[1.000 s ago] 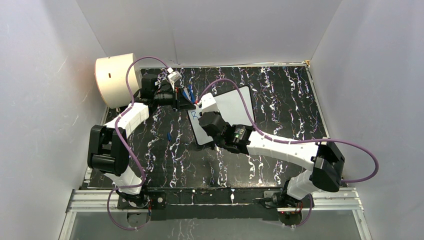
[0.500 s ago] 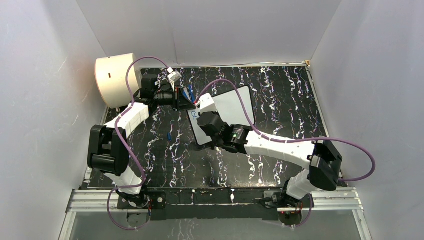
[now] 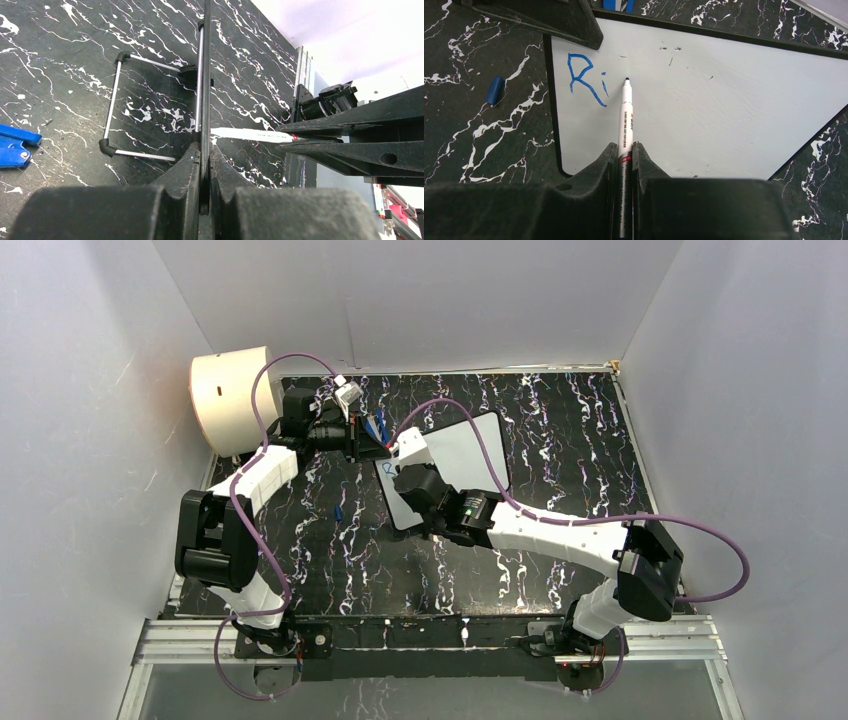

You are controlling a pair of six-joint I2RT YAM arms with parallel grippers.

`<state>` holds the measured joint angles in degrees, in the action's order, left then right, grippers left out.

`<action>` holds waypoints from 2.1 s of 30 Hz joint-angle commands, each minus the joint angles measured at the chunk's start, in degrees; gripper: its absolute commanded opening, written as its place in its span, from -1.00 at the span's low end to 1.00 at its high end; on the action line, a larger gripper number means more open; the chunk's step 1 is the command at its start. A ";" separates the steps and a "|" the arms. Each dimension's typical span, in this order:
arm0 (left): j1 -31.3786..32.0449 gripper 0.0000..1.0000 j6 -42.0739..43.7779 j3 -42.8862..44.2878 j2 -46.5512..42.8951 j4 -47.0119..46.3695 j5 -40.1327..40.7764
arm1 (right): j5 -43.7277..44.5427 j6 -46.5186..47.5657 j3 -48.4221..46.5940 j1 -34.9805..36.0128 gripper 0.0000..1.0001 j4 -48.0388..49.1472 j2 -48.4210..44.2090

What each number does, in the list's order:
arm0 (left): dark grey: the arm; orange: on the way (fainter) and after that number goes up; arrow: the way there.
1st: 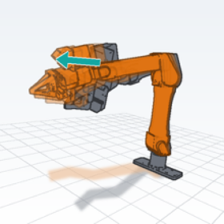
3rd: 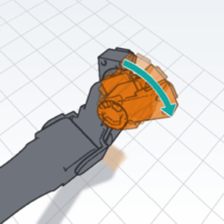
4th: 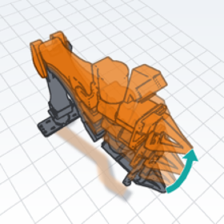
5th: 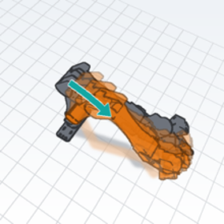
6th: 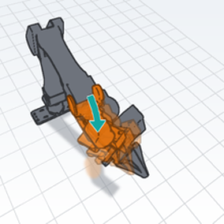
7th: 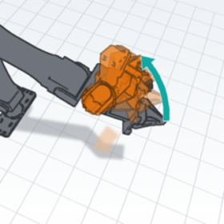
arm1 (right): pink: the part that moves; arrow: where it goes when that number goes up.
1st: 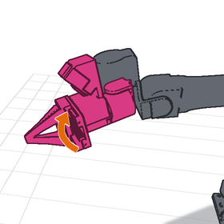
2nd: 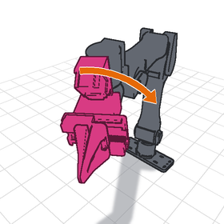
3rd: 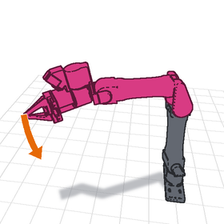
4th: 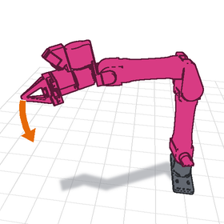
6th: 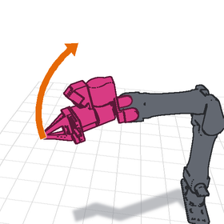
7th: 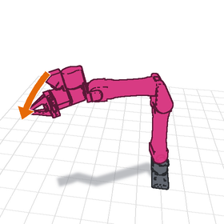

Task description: Write a sentence on the whiteboard

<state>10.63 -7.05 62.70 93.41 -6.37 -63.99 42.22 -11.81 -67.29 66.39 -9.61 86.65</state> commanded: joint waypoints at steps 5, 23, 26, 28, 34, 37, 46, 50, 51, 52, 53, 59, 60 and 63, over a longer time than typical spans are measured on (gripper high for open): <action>0.25 -1.00 0.28 0.15 -3.63 0.57 -1.15 | 0.43 0.45 -2.50 -0.55 -1.00 4.25 0.62; 0.26 -1.00 0.11 0.15 -3.49 0.57 -0.78 | -2.15 1.14 -2.15 -0.51 -1.00 4.85 0.12; 0.27 -1.00 0.11 0.15 -3.56 0.61 -0.66 | -2.53 1.08 -2.05 -0.52 -1.00 4.46 0.16; 0.24 -1.00 0.11 0.15 -3.52 0.57 -0.63 | -2.74 1.03 -2.14 -0.48 -1.00 3.90 0.26; 0.23 -1.00 0.02 0.25 -3.49 0.57 -0.51 | -3.62 0.41 -2.39 -0.49 -1.00 1.56 0.57; 0.26 -1.00 0.02 0.23 -3.34 0.57 -0.51 | -3.88 0.07 -2.50 -0.48 -1.00 0.27 0.91; 0.26 -1.00 0.02 0.29 -3.34 0.57 -0.60 | -1.09 -0.92 -2.16 -0.57 -1.00 -2.43 0.97; 0.26 -1.00 0.02 0.24 -3.33 0.57 -0.61 | 0.35 -1.30 -2.14 -0.57 -1.00 -2.84 0.89; 0.26 -1.00 0.02 0.29 -3.32 0.57 -0.61 | 0.60 -1.51 -2.15 -0.58 -1.00 -3.09 0.87; 0.23 -1.00 0.02 0.28 -3.37 0.59 -0.60 | 0.87 -1.62 -2.21 -0.56 -1.00 -3.47 0.85; 0.19 -1.00 0.02 0.25 -3.32 0.57 -0.61 | 1.00 -1.79 -2.23 -0.56 -1.00 -3.78 0.88; 0.21 -1.00 -0.04 0.30 -3.21 0.57 -0.61 | 0.16 -2.14 -2.15 -0.56 -1.00 -4.19 0.62; 0.24 -1.00 -0.02 0.30 -3.23 0.57 -0.59 | -0.40 -2.09 -2.15 -0.56 -1.00 -4.20 0.62; 0.24 -1.00 0.01 0.26 -3.22 0.57 -0.57 | -1.53 -2.12 -2.23 -0.58 -1.00 -4.42 0.79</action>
<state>10.63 -7.05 62.70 93.41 -6.37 -63.59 40.71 -13.32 -67.51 66.32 -13.72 87.11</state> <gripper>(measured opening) 0.043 0.210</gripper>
